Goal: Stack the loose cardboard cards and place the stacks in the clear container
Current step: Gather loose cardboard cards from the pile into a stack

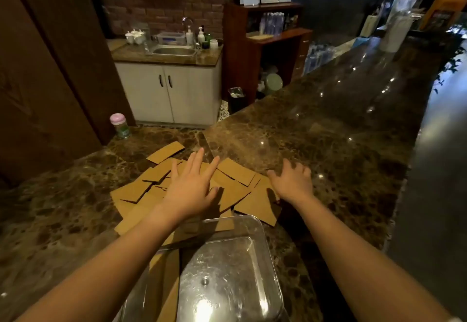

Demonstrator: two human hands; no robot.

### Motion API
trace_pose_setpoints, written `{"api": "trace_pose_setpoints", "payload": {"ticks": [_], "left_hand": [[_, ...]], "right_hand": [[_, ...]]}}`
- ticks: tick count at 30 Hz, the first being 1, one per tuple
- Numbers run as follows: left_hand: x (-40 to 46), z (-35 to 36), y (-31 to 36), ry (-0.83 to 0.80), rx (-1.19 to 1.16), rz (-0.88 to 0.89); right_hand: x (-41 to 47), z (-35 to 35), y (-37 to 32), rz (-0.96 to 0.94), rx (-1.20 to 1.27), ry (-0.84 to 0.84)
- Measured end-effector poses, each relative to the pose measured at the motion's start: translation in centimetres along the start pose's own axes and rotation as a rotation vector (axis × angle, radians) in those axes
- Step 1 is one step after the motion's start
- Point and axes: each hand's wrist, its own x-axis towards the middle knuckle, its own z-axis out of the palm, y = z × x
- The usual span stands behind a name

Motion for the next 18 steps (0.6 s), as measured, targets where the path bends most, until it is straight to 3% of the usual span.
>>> {"api": "trace_pose_setpoints", "payload": {"ticks": [4,8,13,18], "left_hand": [[0.6,-0.1,0.0,0.033,0.006,0.078],[1.1,0.2,0.4,0.056,-0.041,0.091],[1.2,0.5,0.6,0.069,-0.11,0.059],[1.0,-0.4,0.6,0.121,-0.228,-0.002]], "right_hand": [[2.1,-0.9,3.0,0.365,0.017,0.039],[3.3,0.0,4.5,0.492,0.055,-0.005],[3.8,1.0,4.8,0.561,-0.002,-0.029],[4.8,0.5,5.4,0.5,0.423,-0.083]]}}
